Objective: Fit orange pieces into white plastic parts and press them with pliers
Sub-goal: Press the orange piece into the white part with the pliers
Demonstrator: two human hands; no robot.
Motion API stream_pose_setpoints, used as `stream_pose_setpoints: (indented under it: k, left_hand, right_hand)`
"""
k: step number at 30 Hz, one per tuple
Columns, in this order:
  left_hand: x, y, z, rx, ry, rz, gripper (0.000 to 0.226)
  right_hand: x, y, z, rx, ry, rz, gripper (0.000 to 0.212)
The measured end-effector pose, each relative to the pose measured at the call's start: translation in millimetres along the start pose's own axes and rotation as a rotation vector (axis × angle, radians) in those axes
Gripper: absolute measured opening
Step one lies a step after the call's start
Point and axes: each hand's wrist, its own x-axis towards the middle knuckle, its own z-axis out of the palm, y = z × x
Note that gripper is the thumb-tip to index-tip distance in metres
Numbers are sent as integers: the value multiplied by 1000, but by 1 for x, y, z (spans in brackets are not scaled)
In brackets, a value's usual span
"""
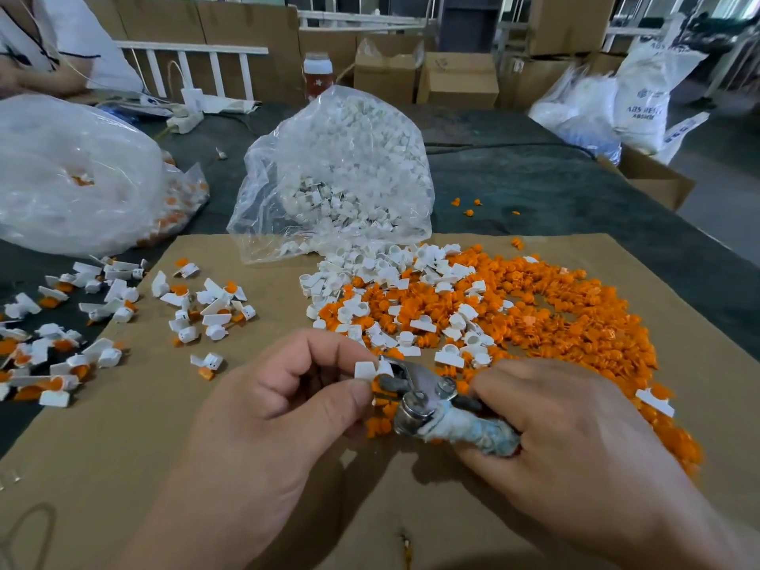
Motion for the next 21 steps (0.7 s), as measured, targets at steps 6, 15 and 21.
stream_pose_setpoints:
  k: [6, 15, 21]
  left_hand:
    - [5, -9, -1, 31, 216, -137, 12]
    - [4, -18, 12, -32, 85, -430, 6]
    - [-1, -12, 18, 56, 68, -435, 20]
  right_hand:
    - [2, 10, 7, -58, 5, 56, 58]
    - [7, 20, 16, -278, -86, 171, 63]
    - [8, 8, 8, -86, 31, 76, 51]
